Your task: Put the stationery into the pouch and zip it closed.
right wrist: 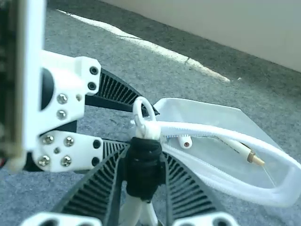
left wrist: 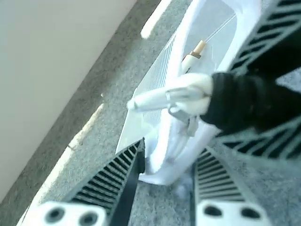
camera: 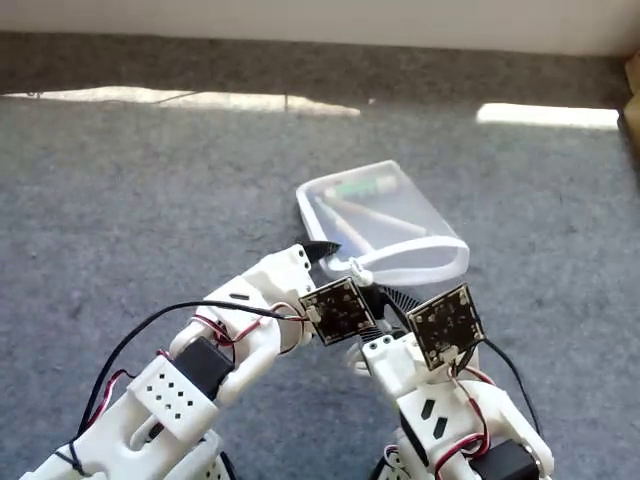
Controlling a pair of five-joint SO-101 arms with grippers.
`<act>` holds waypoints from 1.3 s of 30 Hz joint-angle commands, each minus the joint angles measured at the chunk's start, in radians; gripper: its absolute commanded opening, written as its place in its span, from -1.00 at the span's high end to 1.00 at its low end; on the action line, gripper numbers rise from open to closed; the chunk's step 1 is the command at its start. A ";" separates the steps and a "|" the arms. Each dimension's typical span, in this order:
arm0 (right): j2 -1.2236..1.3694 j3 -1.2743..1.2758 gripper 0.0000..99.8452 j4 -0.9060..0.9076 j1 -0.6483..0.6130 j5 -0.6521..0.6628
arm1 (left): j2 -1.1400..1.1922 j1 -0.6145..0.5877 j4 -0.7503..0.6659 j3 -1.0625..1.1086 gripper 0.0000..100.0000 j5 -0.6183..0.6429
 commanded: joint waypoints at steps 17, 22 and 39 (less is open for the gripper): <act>-0.010 -0.061 0.99 -0.176 0.282 -0.008 | -0.300 -0.012 0.227 -0.007 0.99 0.014; -0.008 -0.059 0.99 -0.209 0.372 -0.009 | -0.383 -0.071 0.288 -0.005 0.99 0.014; -0.001 -0.058 0.99 -0.243 0.456 -0.009 | -0.708 -0.081 0.557 0.039 0.99 -0.032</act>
